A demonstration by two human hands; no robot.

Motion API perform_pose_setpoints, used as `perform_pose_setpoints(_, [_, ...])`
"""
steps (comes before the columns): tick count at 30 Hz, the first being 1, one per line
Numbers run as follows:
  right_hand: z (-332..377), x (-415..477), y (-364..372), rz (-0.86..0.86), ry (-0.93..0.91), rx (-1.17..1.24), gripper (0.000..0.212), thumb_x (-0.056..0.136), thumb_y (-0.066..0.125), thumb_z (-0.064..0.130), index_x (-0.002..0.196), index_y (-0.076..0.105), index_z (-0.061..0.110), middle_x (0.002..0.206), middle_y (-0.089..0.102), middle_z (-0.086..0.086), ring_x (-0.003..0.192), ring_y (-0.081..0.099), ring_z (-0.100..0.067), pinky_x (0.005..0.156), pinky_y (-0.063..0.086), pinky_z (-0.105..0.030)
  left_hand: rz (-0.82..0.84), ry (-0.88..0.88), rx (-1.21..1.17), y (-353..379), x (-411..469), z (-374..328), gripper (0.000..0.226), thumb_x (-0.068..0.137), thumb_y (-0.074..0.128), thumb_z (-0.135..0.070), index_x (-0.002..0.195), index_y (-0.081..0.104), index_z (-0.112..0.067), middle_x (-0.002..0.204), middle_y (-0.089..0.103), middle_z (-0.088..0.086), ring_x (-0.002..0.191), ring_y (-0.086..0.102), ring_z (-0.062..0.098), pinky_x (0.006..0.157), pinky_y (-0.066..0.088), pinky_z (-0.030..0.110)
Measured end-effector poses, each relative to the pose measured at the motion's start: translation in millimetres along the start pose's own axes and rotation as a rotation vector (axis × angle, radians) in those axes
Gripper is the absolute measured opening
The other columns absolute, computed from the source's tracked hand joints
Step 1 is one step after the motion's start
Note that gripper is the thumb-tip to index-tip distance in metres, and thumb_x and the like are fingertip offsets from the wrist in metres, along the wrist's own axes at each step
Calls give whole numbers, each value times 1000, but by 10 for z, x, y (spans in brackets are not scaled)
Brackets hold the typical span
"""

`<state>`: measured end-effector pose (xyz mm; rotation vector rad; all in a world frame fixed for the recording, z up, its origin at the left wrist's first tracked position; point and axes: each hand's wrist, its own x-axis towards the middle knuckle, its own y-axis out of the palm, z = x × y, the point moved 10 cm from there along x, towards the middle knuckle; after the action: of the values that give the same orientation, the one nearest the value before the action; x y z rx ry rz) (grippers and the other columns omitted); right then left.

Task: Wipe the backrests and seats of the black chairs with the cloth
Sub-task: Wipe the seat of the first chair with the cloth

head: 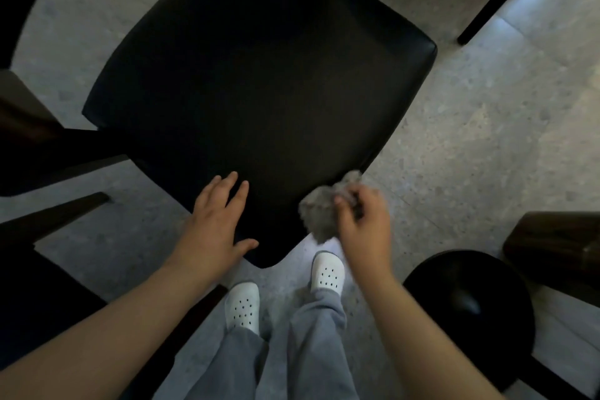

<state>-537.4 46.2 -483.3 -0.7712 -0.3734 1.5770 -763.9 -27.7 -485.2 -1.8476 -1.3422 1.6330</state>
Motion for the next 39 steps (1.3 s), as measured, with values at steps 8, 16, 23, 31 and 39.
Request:
perform_pose_setpoints(8, [85, 563, -23, -146, 127, -56, 22, 92, 63, 34, 108, 57, 21, 115, 44, 5, 95, 51, -9, 77, 39, -15, -25, 9, -13, 23, 6, -11, 99, 84, 70, -45, 156, 7, -21, 163, -6, -1, 149, -8, 22, 121, 6, 35])
perform_pose_setpoints(16, [146, -281, 403, 232, -29, 34, 14, 86, 71, 20, 98, 64, 22, 98, 55, 7, 87, 51, 3, 71, 37, -4, -19, 11, -43, -36, 12, -10, 97, 84, 70, -44, 156, 9, -23, 162, -4, -2, 149, -7, 19, 119, 4, 31])
perform_pose_setpoints(23, [189, 799, -295, -83, 105, -62, 23, 95, 61, 21, 115, 60, 13, 118, 48, -3, 91, 43, -3, 70, 30, 1, -46, 31, -68, -30, 14, -2, 95, 84, 70, -45, 156, 12, -21, 163, 0, -1, 149, -4, 21, 118, 1, 30])
perform_pose_setpoints(31, [376, 86, 342, 144, 42, -30, 18, 89, 68, 31, 104, 67, 20, 97, 56, 7, 82, 53, 0, 65, 37, -7, -84, 30, -125, -106, 35, 28, 80, 89, 66, -40, 154, 24, -22, 161, 11, -4, 148, 5, 18, 119, 8, 29])
perform_pose_setpoints(39, [966, 1615, -48, -11, -102, -294, 55, 92, 61, 41, 141, 47, 22, 138, 42, -3, 116, 46, -11, 95, 36, -24, -188, 20, -188, -225, 20, 129, 73, 85, 72, -35, 147, 41, -15, 152, 32, 3, 141, 29, 22, 115, 24, 32])
